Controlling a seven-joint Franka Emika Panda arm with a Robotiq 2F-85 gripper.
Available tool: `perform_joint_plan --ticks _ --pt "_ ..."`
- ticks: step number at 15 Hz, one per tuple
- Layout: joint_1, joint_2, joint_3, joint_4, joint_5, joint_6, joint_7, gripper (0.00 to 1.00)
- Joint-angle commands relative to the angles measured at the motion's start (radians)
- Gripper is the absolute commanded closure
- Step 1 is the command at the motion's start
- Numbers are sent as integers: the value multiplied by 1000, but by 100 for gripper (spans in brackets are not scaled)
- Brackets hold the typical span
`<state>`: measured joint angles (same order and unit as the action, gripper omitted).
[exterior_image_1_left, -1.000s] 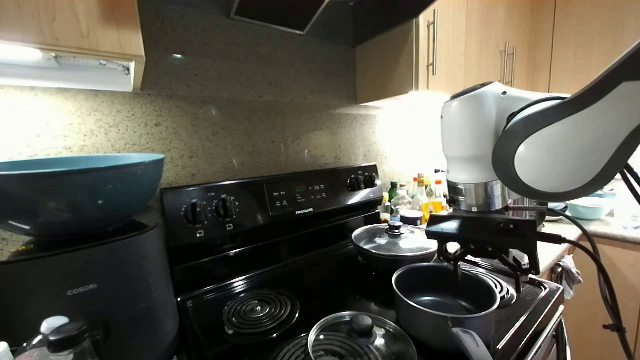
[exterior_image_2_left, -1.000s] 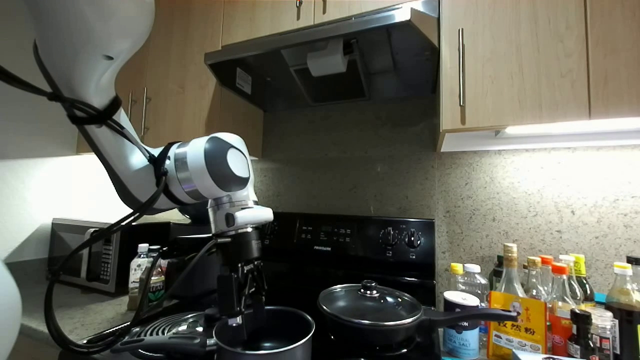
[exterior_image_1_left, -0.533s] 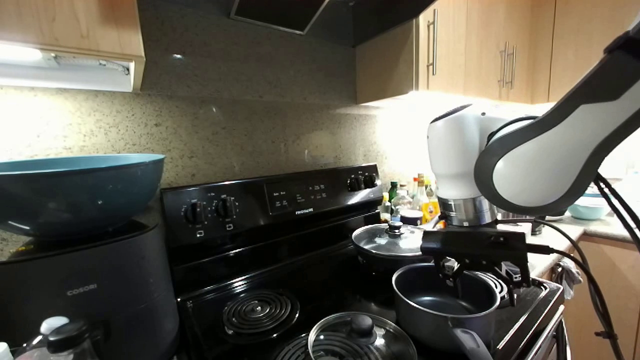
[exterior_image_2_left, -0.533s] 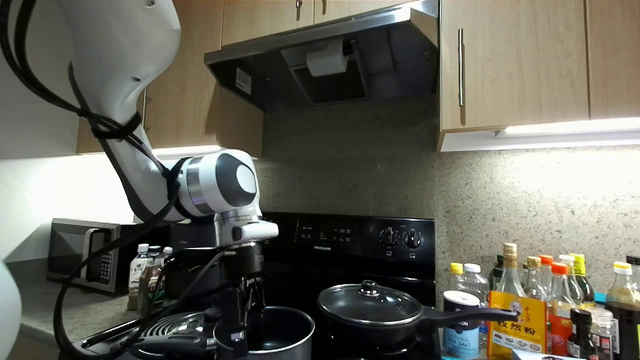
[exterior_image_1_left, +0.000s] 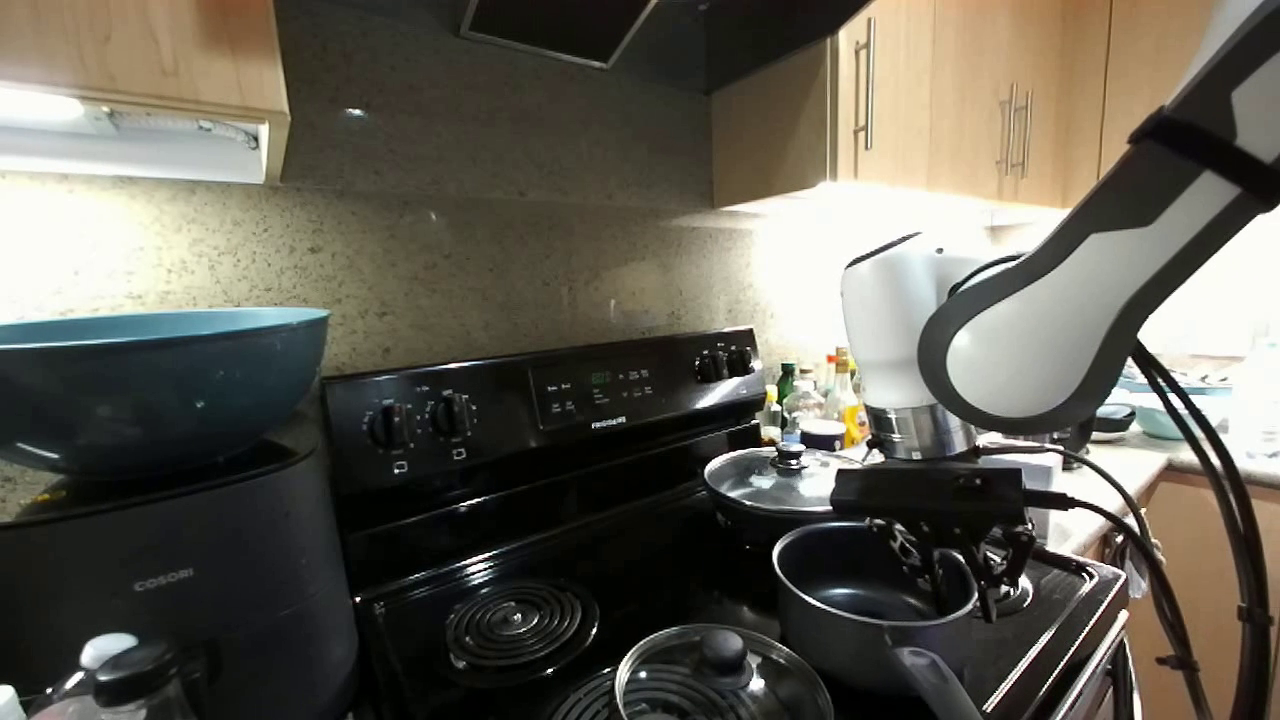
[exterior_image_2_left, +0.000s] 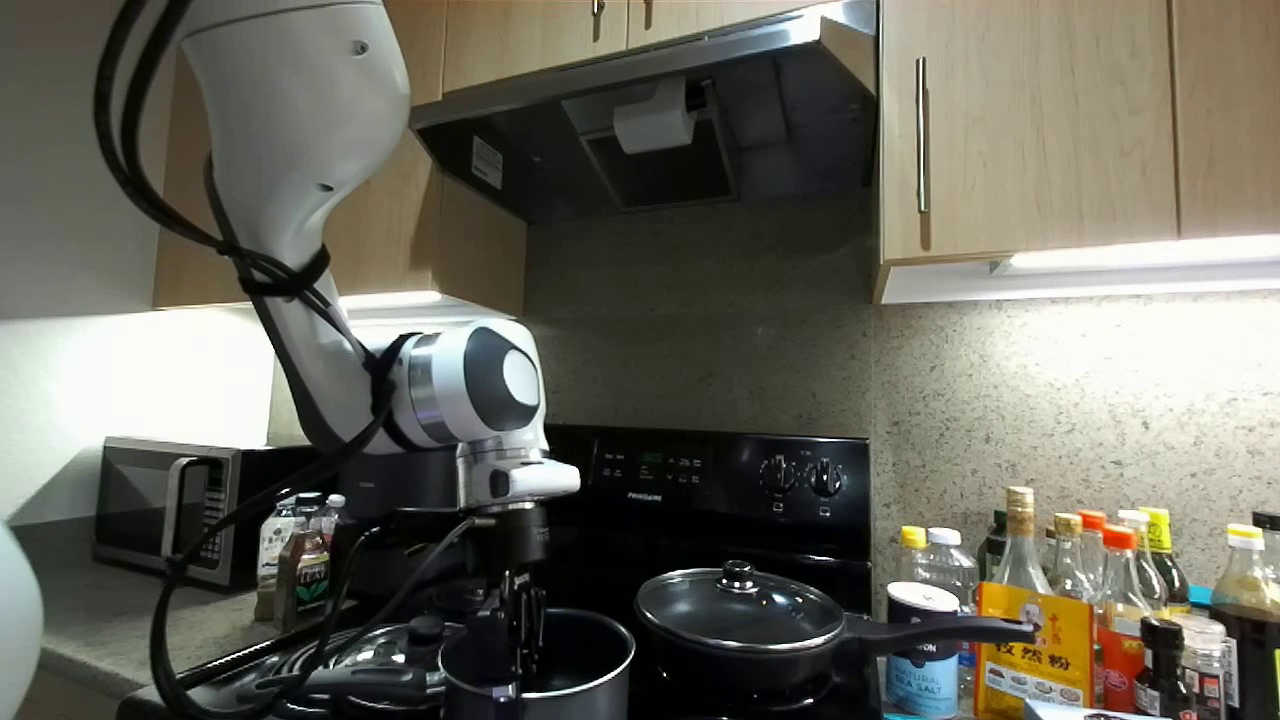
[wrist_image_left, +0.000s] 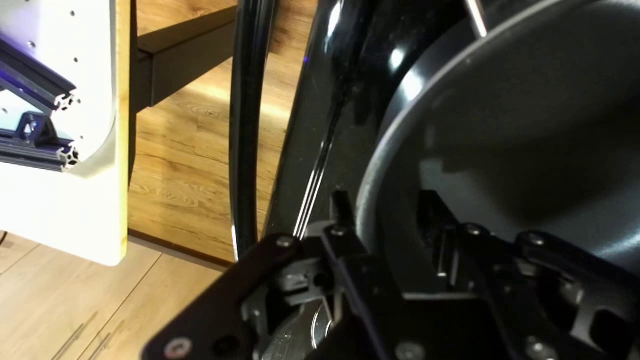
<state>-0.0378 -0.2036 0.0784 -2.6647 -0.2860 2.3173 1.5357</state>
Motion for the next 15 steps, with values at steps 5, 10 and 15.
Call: perform_joint_plan --ticks 5,10,15 --pt "-53 -103 -36 -49 14 -31 98 97" --pt "-95 -206 -46 -96 30 -25 144 98" --pt "-146 -219 -59 -131 19 -3 130 98"
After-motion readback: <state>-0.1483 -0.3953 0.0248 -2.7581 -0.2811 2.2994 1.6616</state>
